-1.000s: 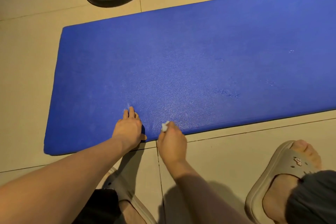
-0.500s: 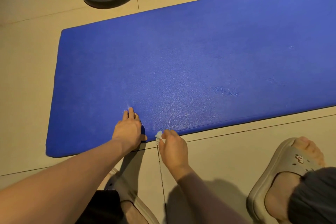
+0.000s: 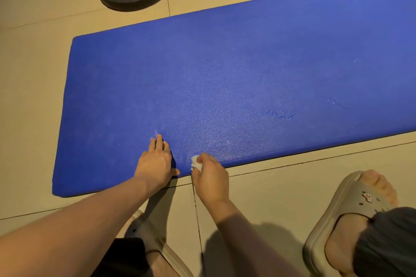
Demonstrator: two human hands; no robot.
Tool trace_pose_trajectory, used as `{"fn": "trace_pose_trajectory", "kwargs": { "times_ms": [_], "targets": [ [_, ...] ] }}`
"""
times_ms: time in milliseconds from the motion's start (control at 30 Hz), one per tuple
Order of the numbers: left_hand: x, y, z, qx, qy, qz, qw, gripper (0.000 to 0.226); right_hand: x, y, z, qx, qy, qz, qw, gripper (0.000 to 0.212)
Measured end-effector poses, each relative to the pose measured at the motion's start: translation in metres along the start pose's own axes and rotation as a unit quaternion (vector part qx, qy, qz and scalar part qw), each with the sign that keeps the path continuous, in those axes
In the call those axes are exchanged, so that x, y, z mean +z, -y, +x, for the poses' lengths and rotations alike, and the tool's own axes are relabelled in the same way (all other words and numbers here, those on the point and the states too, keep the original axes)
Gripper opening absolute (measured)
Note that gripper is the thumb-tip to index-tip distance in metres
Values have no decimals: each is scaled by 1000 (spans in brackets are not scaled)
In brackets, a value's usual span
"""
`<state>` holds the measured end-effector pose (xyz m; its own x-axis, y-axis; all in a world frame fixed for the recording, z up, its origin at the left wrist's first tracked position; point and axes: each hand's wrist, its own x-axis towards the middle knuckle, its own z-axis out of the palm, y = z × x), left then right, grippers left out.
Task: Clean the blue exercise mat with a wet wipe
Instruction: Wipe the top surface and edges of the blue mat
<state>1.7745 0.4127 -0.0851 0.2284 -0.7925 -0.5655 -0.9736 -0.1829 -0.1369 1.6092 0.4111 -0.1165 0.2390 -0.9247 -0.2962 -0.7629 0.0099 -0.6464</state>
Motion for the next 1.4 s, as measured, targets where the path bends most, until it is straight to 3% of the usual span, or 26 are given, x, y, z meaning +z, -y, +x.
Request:
{"fn": "trace_pose_trajectory", "kwargs": {
  "times_ms": [100, 200, 300, 500, 567, 633, 767, 867, 1033, 1167, 1267, 1333, 1400],
  "targets": [
    [-1, 1, 1, 4, 5, -1, 1000, 99, -21, -22, 4, 13, -49, -1, 999, 12],
    [-1, 0, 1, 4, 7, -1, 1000, 99, -51, -60, 13, 90, -148, 35, 984, 11],
    [0, -2, 1, 1, 9, 4, 1000, 97, -59, -73, 16, 127, -188, 44, 973, 10],
    [-3, -4, 1, -6, 15, 1, 1000, 99, -11, -25, -4, -27, -68, -9, 997, 23],
    [-4, -4, 0, -4, 17, 3, 1000, 98, -17, -35, -1, -45, -81, -14, 996, 17],
    [-4, -4, -1, -4, 16, 8, 1000, 97, -33, -57, 4, -26, -135, -10, 990, 10],
    [-3, -3, 0, -6, 21, 12, 1000, 98, -72, -93, 18, 92, -244, 3, 965, 8],
    [-3, -4, 1, -8, 23, 15, 1000, 97, -60, -79, 12, 109, -235, 16, 966, 9],
    [-7, -3, 3, -11, 22, 28, 999, 95, -27, -46, -5, -11, -109, -17, 994, 11],
    [-15, -3, 0, -13, 18, 42, 999, 88, -75, -93, 16, 97, -206, 17, 973, 8],
    [-31, -13, 0, -43, 41, 31, 998, 69, -114, -129, 34, 181, -256, 22, 949, 10],
    [-43, -26, 2, -49, 38, 13, 998, 60, -114, -130, 36, 190, -261, 29, 946, 10],
    [-52, -43, 8, -17, 10, -4, 1000, 67, -95, -112, 27, 170, -239, 50, 955, 7]
  ]
}}
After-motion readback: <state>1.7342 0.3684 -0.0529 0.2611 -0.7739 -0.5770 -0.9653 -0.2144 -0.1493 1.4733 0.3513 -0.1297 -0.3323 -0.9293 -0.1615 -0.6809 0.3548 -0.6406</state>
